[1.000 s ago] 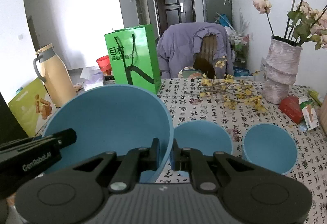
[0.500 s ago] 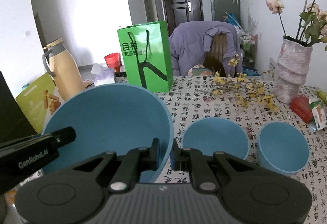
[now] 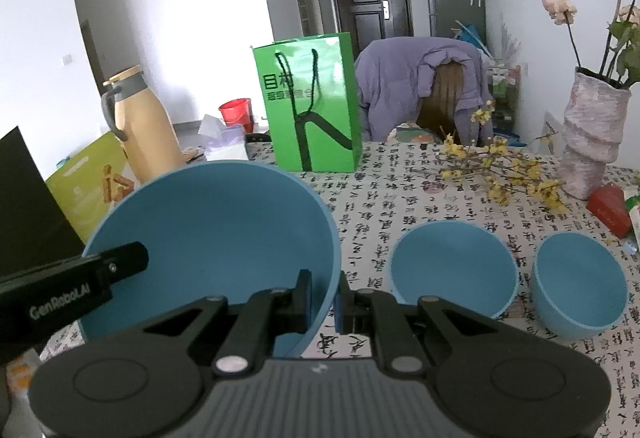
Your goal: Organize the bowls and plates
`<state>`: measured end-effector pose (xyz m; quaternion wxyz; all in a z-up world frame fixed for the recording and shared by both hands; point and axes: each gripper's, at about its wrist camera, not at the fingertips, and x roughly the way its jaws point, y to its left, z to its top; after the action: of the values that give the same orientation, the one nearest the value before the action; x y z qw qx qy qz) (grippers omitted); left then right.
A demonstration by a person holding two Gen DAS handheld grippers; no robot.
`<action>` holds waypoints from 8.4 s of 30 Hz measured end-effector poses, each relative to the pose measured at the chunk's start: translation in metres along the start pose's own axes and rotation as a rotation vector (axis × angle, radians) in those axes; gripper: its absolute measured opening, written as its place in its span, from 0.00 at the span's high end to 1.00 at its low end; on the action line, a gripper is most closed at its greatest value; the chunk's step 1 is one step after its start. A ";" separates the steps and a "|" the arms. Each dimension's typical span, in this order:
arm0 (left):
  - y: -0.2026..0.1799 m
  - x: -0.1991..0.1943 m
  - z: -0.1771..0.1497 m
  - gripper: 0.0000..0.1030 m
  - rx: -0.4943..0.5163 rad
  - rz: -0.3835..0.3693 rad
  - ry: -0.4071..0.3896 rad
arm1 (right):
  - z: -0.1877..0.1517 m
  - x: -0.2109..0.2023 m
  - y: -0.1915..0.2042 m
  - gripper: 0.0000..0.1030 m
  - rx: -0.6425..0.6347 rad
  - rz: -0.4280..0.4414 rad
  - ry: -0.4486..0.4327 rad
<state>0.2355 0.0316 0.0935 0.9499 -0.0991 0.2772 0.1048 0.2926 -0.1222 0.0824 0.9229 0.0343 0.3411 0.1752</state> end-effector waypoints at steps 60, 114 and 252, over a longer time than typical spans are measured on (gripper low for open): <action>0.137 -0.025 -0.048 0.86 -0.043 0.079 0.013 | -0.069 0.026 0.123 0.88 -0.066 0.123 0.052; 0.194 -0.002 -0.121 0.86 -0.095 0.109 0.145 | -0.138 0.063 0.160 0.87 -0.125 0.149 0.167; -0.018 0.022 -0.080 0.00 0.119 -0.051 -0.189 | -0.019 -0.013 -0.151 0.00 0.006 0.049 -0.302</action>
<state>0.2178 -0.0020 0.0175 0.9784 -0.0390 0.1894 0.0729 0.3166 -0.2690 0.0478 0.9590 0.0713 0.1980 0.1896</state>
